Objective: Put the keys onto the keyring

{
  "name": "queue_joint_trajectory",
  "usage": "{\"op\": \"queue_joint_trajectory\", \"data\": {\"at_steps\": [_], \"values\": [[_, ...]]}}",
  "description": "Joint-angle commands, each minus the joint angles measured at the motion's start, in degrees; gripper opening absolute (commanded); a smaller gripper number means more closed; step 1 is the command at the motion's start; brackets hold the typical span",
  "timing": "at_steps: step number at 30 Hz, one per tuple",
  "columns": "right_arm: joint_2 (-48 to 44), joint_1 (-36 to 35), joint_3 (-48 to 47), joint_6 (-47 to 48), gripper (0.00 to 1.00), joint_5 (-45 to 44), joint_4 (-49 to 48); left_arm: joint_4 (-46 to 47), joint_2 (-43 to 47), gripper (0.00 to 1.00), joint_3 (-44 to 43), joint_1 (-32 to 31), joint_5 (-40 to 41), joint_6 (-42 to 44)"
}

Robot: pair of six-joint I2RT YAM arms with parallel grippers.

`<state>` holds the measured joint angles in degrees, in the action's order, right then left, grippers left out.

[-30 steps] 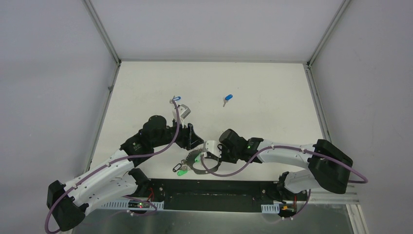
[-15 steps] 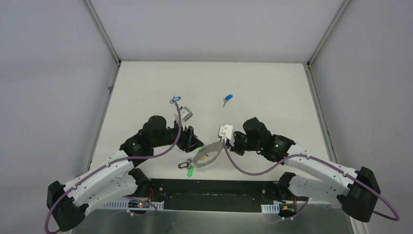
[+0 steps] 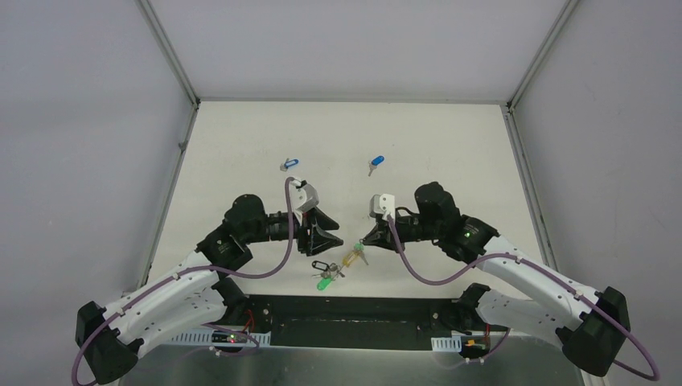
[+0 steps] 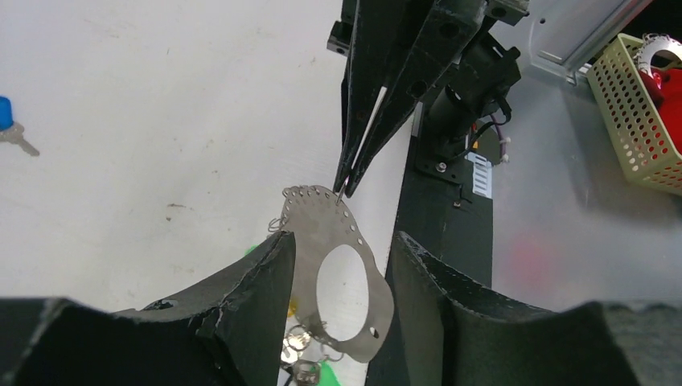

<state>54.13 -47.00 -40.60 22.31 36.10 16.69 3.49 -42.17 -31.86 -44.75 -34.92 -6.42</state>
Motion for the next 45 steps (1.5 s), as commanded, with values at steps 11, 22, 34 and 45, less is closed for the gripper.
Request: {"op": "queue_joint_trajectory", "data": {"at_steps": [11, 22, 34, 45], "values": [[-1.5, 1.0, -2.3, -7.2, 0.0, 8.9, -11.0, 5.8, -3.1, 0.42, 0.6, -5.4, -2.4, 12.0], [-1.1, 1.1, -0.9, -11.6, 0.0, 10.0, -16.1, 7.4, -5.1, 0.35, 1.0, -8.1, 2.4, 14.4], [-0.4, 1.1, -0.8, -12.0, 0.0, 11.0, -16.1, 7.3, -6.6, 0.34, -1.5, -9.4, 6.2, 13.8], [0.3, 1.1, -0.9, -12.0, 0.0, 11.6, -16.0, 7.2, -4.9, 0.38, -2.6, -10.0, 3.6, 16.4]]}}
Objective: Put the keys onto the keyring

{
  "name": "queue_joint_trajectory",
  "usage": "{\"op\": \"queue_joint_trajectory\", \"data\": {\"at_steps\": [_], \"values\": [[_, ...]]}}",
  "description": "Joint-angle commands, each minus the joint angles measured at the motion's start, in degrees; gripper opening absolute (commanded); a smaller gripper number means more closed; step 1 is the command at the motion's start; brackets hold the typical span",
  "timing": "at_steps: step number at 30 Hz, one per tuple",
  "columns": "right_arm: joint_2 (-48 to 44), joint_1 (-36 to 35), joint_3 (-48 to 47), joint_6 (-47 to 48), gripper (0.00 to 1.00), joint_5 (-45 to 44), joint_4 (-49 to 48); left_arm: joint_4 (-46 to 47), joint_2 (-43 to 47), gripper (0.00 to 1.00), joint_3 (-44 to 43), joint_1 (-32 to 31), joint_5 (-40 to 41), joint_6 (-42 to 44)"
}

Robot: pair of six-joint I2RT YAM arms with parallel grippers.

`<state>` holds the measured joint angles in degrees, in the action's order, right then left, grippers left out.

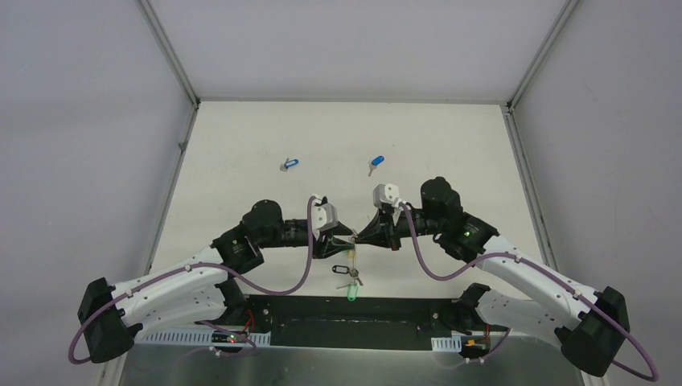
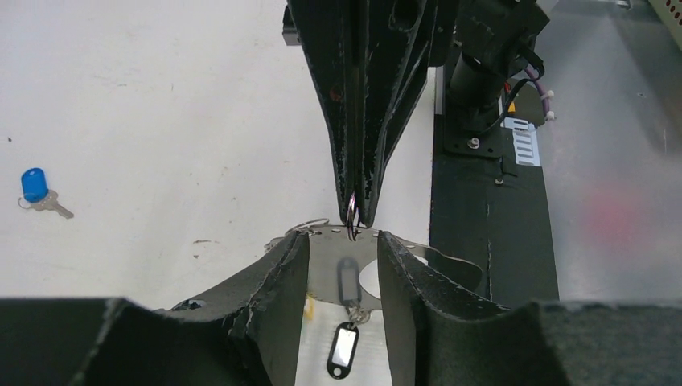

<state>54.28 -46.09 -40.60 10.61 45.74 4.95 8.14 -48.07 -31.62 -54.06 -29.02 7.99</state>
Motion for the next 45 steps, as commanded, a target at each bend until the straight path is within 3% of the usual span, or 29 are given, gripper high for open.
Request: {"op": "queue_joint_trajectory", "data": {"at_steps": [1, 10, 15, 26, 31, 42, 45], "values": [[0.1, 0.2, -1.0, -0.3, 0.0, 2.0, -4.3, 2.5, 0.9, 0.37, -3.0, -0.8, -2.6, 2.0], [0.1, 0.2, -1.0, -0.5, 0.0, 1.8, -4.3, 0.6, -1.2, 0.22, -4.1, -1.5, -2.1, 3.2], [0.0, 0.2, -1.0, -0.6, 0.0, 1.8, -4.3, -1.3, -1.4, 0.0, -4.6, -1.7, -1.5, 4.5], [0.0, 0.2, -0.8, -0.6, 0.01, 2.2, -4.2, -6.4, 0.2, 0.0, -5.5, -1.8, 0.3, 7.3], [-0.2, 0.2, -0.6, 0.5, 0.14, 2.2, -3.3, -6.7, 0.3, 0.0, -5.5, -1.8, 0.5, 7.0], [0.8, 0.2, -1.8, 2.2, 0.15, 0.9, 0.3, -6.0, 0.4, 0.0, -5.4, -1.8, 0.6, 6.3], [1.5, 0.2, -1.8, 2.0, 0.23, 0.0, 0.8, -5.7, 0.4, 0.0, -5.5, -1.8, 0.6, 6.1]]}}
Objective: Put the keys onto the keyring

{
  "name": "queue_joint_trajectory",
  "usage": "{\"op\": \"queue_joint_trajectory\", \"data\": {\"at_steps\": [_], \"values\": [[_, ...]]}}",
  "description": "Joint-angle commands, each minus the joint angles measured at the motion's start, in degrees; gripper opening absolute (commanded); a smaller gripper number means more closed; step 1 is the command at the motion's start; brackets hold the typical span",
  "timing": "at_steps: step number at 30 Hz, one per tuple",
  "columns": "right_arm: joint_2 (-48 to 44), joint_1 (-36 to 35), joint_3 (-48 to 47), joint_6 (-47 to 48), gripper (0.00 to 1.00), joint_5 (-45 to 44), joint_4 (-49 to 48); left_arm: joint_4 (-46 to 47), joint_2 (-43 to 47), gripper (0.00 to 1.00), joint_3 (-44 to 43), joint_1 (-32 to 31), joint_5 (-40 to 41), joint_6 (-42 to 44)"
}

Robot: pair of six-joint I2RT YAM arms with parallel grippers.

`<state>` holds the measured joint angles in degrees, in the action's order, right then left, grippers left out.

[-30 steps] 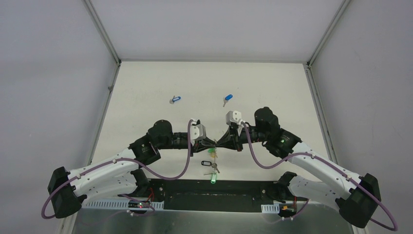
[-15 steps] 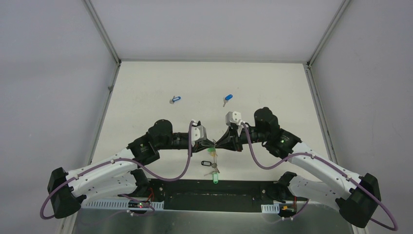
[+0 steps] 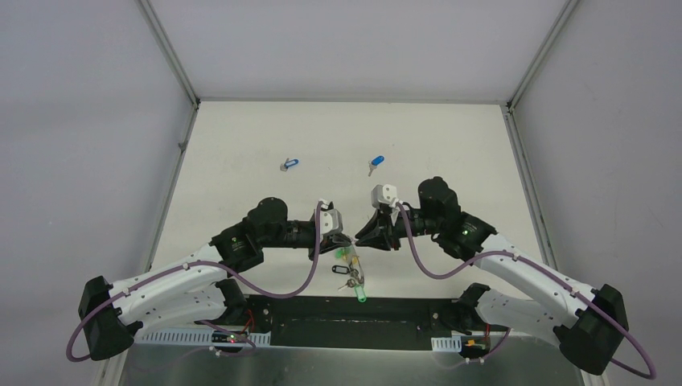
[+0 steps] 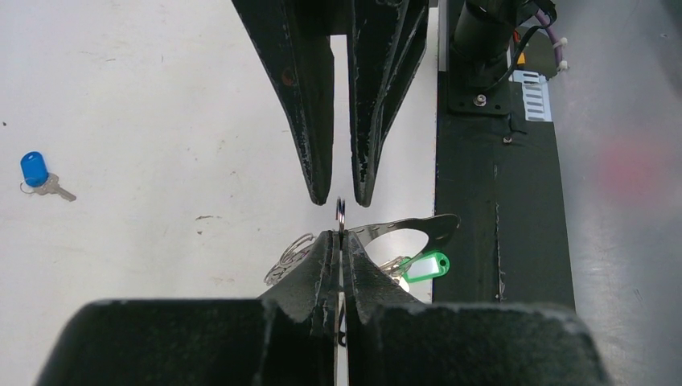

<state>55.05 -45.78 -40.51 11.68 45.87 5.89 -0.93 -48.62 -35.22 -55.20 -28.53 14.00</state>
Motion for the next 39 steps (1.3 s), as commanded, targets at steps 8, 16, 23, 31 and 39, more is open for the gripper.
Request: {"op": "queue_joint_trajectory", "data": {"at_steps": [8, 16, 23, 31, 39], "values": [[2.9, -0.1, -2.5, 1.3, 0.08, 1.1, -0.3, 4.5, 1.3, 0.0, -1.4, -0.7, -0.2, -0.4], [3.4, -0.1, -5.0, 2.8, 0.0, 1.9, 2.8, 4.0, 1.8, 0.0, -1.1, -0.6, 0.6, -0.5], [4.6, -0.1, -10.9, 6.6, 0.0, -1.3, 17.2, -1.5, 2.3, 0.49, -2.2, -0.7, 3.2, 0.1], [12.2, -0.1, -22.5, 8.9, 0.0, -6.0, 37.2, -1.4, 0.7, 0.51, -2.6, -0.8, 3.5, 2.5], [17.4, -0.1, -29.5, 11.7, 0.0, -3.6, 49.0, 8.5, -1.5, 0.49, 0.1, -1.0, -0.3, 2.7]]}}
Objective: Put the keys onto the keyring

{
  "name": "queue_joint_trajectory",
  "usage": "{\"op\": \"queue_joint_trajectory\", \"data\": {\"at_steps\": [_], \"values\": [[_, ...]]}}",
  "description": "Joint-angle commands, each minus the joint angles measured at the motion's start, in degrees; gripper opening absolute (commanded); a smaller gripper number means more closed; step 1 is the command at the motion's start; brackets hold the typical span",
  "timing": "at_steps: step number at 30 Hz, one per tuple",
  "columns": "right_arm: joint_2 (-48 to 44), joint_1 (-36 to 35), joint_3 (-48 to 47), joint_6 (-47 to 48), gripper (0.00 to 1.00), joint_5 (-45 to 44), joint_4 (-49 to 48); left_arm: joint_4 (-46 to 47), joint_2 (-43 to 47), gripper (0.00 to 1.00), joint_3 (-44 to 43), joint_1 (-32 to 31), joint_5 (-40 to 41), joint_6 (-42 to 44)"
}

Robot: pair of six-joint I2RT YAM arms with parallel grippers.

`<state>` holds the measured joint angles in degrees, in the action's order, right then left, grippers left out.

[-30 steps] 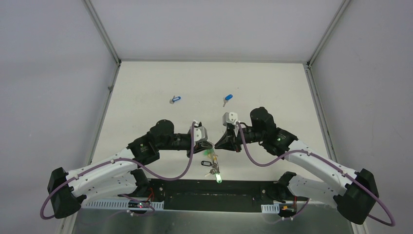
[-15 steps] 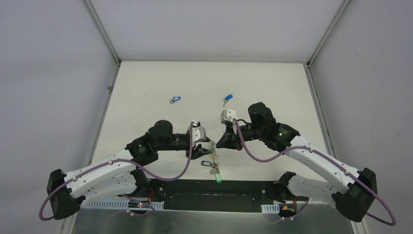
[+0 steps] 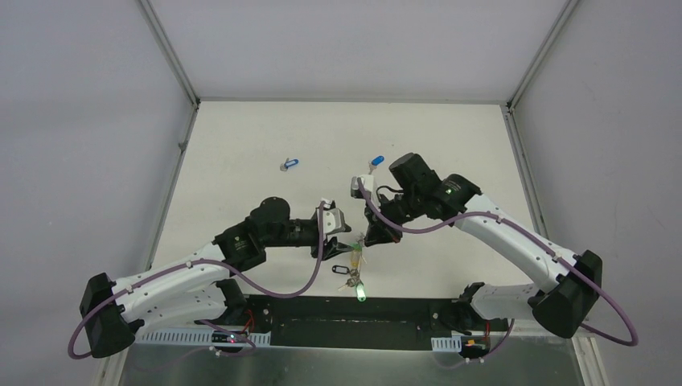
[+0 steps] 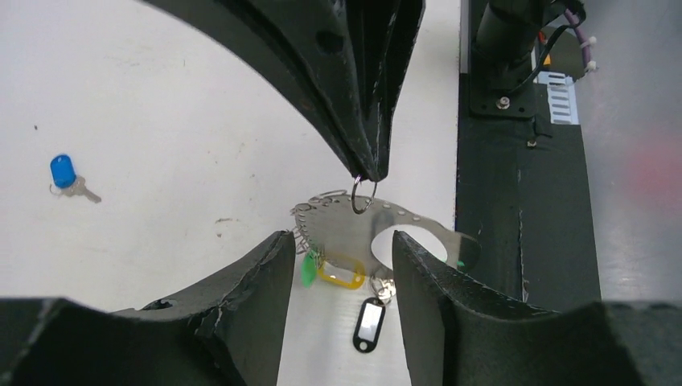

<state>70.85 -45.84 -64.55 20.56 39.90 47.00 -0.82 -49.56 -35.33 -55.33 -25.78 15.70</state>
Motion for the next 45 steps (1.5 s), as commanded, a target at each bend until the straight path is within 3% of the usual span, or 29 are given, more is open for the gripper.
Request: {"op": "queue_joint_trajectory", "data": {"at_steps": [1, 10, 17, 24, 30, 34, 36, 41, 45], "values": [[2.2, 0.0, -6.1, 3.0, 0.0, 3.1, 8.7, 9.4, -1.0, 0.49, 0.4, -0.8, -4.1, 1.0], [3.4, 0.0, -7.6, 3.9, 0.0, 7.0, 9.4, 12.6, -3.7, 0.44, 1.3, -1.6, -9.2, 0.9], [2.8, 0.0, -7.0, 3.4, 0.0, 7.2, 8.0, 12.3, -6.6, 0.25, 0.5, -2.1, -10.6, 1.7], [2.2, 0.0, -6.6, 3.8, 0.0, 6.6, 7.4, 11.9, -8.0, 0.19, -0.1, -2.4, -11.5, 2.4], [2.4, 0.0, -6.2, 3.7, 0.0, 6.3, 7.0, 11.8, -7.7, 0.0, -0.2, -2.7, -10.9, 1.9], [1.8, 0.0, -5.6, 3.5, 0.0, 4.4, 5.9, 11.9, -6.9, 0.0, 0.3, -2.7, -9.1, 0.6], [0.5, 0.1, -4.6, 3.3, 0.1, 3.5, 4.3, 12.1, -6.1, 0.0, 0.7, -2.6, -7.3, -0.7], [-7.3, 1.7, 1.5, -3.2, 0.58, -1.9, -7.7, 13.8, -2.9, 0.0, 2.5, -2.6, -0.2, -6.4], [-13.3, 5.3, 7.7, -9.2, 0.68, -1.5, -17.5, 15.4, -0.2, 0.0, 3.8, -2.6, 4.6, -10.9]]}}
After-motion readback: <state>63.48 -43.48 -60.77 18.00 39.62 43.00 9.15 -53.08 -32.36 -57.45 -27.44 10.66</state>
